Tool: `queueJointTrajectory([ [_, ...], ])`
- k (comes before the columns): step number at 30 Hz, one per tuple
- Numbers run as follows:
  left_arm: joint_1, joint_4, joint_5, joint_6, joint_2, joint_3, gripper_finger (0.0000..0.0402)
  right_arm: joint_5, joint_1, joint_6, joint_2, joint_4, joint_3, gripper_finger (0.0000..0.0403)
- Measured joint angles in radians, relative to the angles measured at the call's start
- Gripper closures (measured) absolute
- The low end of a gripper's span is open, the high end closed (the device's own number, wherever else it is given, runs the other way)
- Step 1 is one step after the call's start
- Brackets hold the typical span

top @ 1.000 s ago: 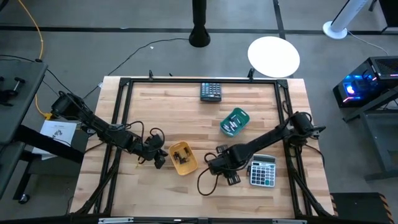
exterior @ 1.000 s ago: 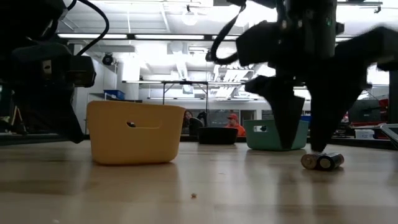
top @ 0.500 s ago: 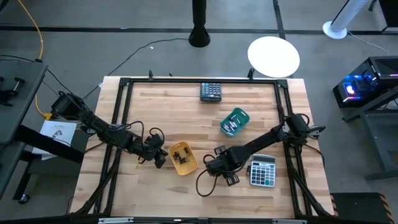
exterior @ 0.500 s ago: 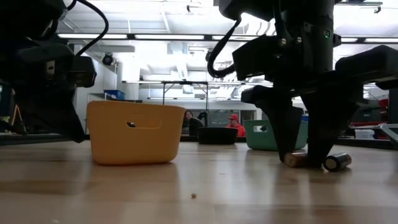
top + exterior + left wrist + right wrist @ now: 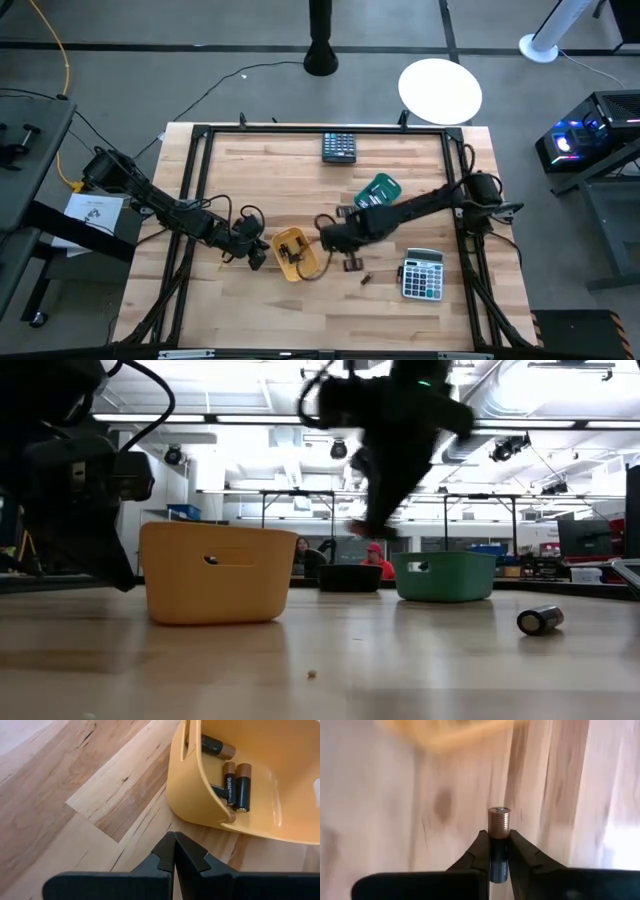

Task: Sort batteries
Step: Put the black battery into the yellow bin

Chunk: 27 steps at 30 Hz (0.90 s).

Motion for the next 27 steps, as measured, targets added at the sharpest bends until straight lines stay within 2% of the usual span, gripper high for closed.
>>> queueJointTrajectory([
  [4,0.000,-0.018,0.000,-0.001,0.000,0.000,0.0401,-0.157,-0.059,0.001,0.006,0.173,0.039,0.0380],
  [7,0.000,-0.023,0.000,-0.010,0.000,0.000,0.0402,-0.266,-0.086,0.027,0.003,0.367,0.031,0.0356],
  [11,0.000,-0.026,0.000,-0.019,0.000,0.000,0.0401,-0.249,-0.087,0.002,0.016,0.434,0.026,0.0314],
  [17,0.000,-0.028,0.000,-0.019,0.000,0.000,0.0401,-0.244,-0.080,0.015,0.022,0.442,0.026,0.0265],
  [21,0.000,-0.029,0.001,-0.019,0.000,0.000,0.0401,-0.218,-0.080,0.027,0.021,0.259,0.079,0.0249],
  [24,0.000,-0.030,0.002,-0.019,0.000,0.000,0.0401,-0.250,-0.070,0.035,0.018,0.038,0.097,0.0247],
  [27,0.000,-0.035,-0.002,-0.017,0.000,0.000,0.0402,-0.271,-0.013,-0.026,0.018,-0.141,0.067,0.0246],
])
